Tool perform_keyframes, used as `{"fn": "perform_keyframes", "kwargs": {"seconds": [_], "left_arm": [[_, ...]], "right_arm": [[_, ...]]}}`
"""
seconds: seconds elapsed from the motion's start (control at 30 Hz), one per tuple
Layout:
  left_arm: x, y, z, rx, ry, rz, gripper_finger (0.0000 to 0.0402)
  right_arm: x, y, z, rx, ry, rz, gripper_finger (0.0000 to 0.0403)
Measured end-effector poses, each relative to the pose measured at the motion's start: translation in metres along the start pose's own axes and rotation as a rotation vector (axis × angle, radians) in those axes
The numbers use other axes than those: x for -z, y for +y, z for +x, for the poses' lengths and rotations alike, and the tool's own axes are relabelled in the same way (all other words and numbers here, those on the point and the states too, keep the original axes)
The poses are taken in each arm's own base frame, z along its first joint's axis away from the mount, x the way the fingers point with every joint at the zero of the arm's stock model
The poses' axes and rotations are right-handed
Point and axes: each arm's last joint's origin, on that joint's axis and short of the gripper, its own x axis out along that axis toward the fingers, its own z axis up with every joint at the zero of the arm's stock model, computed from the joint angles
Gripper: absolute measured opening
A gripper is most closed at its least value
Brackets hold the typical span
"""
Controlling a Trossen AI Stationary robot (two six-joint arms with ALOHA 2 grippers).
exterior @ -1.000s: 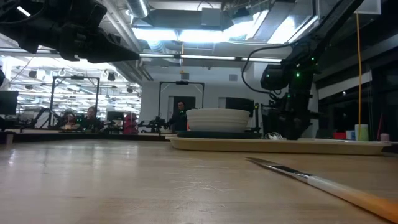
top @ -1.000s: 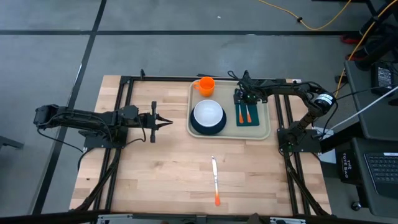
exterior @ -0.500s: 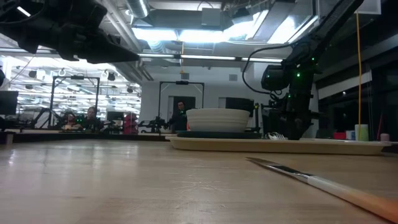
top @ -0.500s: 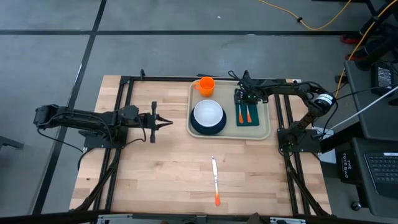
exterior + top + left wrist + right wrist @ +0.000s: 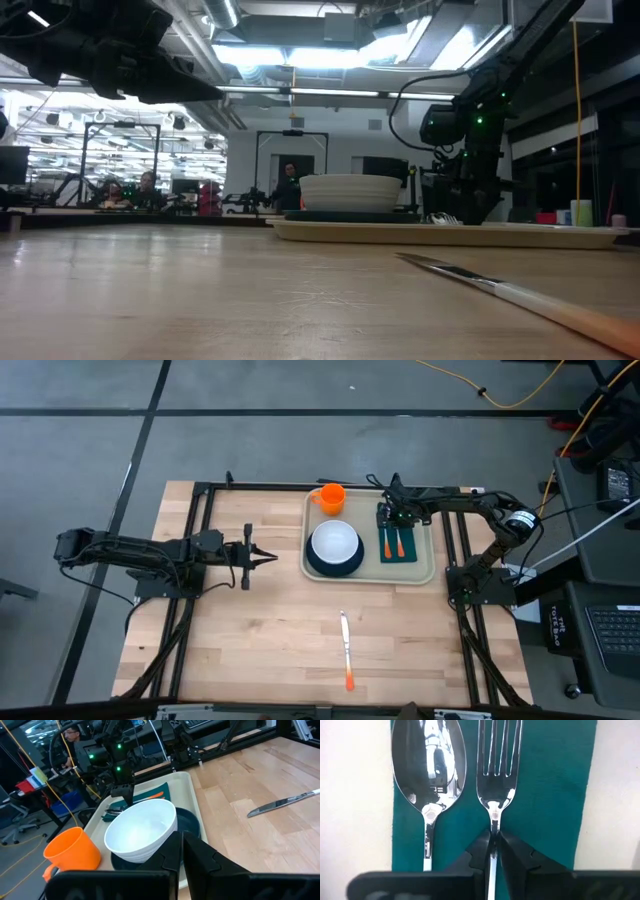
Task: Set up tray
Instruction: Put the orange fork to the right of the orange spoon on the serving tray
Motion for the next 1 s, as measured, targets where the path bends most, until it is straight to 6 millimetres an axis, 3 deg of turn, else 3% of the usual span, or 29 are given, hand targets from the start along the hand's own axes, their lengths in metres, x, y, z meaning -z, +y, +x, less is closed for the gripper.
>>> {"fn": "perform_keyframes", "kwargs": {"seconds": [0.67,1.0], "left_arm": [[0.0000,0.0000,0.0000,0.000,0.000,0.000,0.0014],[0.0000,0.0000,0.0000,0.000,0.000,0.000,0.0015]], "right_arm": [[-0.0002,0.0001,0.0000,-0.002,-0.002,-0.012,0.0047],[-0.0001,0.0002,0.0000,-0.002,-0.001,-0.007,0.0124]]}}
